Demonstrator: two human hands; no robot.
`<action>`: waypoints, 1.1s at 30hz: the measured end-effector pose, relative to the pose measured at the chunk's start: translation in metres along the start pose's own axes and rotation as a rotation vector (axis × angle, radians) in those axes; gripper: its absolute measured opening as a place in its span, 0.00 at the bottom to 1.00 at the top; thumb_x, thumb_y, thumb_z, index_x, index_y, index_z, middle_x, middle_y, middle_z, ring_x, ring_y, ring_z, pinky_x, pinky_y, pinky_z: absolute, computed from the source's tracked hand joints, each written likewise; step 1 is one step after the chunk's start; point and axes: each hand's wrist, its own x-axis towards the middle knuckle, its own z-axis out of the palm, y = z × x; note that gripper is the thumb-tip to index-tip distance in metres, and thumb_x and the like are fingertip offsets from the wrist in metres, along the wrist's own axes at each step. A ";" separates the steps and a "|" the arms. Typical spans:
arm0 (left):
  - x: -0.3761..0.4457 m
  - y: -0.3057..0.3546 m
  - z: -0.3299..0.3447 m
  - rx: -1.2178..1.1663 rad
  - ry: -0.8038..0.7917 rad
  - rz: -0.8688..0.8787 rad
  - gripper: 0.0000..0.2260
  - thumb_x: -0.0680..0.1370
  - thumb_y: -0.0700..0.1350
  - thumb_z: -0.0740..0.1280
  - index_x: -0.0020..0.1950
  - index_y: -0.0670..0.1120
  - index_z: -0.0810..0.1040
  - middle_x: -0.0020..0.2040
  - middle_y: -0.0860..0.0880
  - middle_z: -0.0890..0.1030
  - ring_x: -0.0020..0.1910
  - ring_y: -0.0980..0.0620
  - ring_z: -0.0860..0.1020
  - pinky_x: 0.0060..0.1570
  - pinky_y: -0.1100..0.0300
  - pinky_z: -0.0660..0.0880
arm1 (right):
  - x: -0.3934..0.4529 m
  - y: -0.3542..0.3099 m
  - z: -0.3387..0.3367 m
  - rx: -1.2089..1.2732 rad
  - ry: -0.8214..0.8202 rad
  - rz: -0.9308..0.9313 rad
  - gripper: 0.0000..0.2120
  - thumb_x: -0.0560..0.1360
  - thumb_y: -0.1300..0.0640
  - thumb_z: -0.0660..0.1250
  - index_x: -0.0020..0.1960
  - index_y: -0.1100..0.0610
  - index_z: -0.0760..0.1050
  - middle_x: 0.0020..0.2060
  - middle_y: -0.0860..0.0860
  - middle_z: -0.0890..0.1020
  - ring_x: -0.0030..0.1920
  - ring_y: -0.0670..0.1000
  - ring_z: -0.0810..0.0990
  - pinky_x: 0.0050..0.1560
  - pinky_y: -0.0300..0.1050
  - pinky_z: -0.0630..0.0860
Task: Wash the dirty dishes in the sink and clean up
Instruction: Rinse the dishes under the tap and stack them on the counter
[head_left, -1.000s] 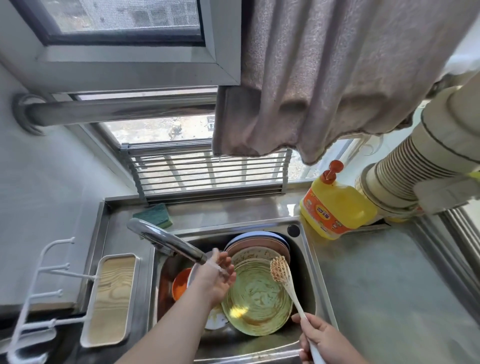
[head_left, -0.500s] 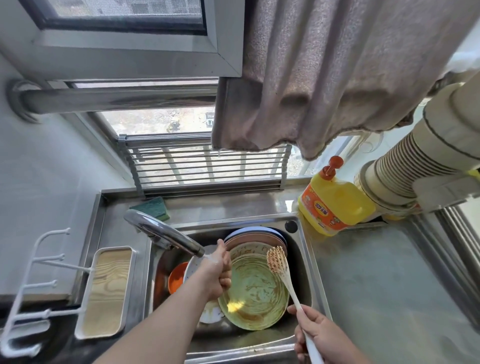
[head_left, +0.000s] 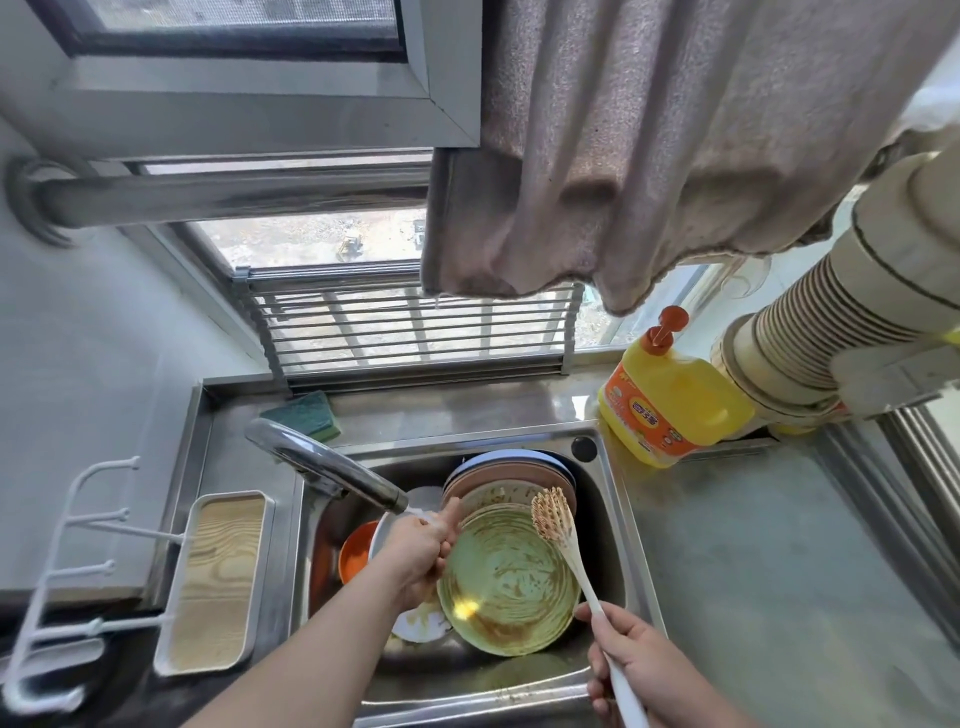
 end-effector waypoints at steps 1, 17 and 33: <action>0.000 0.001 0.001 0.014 0.016 -0.001 0.21 0.82 0.59 0.67 0.38 0.45 0.76 0.29 0.51 0.70 0.25 0.56 0.64 0.24 0.65 0.62 | 0.000 -0.001 0.000 0.000 -0.003 0.002 0.10 0.85 0.58 0.63 0.62 0.62 0.79 0.31 0.61 0.72 0.29 0.58 0.76 0.29 0.48 0.76; 0.005 -0.010 0.014 -0.083 -0.164 0.039 0.11 0.86 0.39 0.63 0.64 0.35 0.79 0.53 0.43 0.87 0.40 0.51 0.85 0.34 0.63 0.81 | -0.007 -0.005 -0.002 -0.028 -0.001 -0.012 0.10 0.85 0.59 0.62 0.62 0.62 0.78 0.30 0.60 0.72 0.28 0.57 0.76 0.28 0.47 0.76; 0.030 -0.020 0.015 -0.128 -0.130 -0.072 0.20 0.89 0.53 0.54 0.67 0.42 0.79 0.59 0.47 0.86 0.56 0.48 0.83 0.52 0.57 0.78 | -0.006 -0.009 -0.011 -0.057 0.000 -0.003 0.10 0.85 0.59 0.62 0.61 0.62 0.79 0.31 0.61 0.73 0.29 0.58 0.76 0.29 0.48 0.76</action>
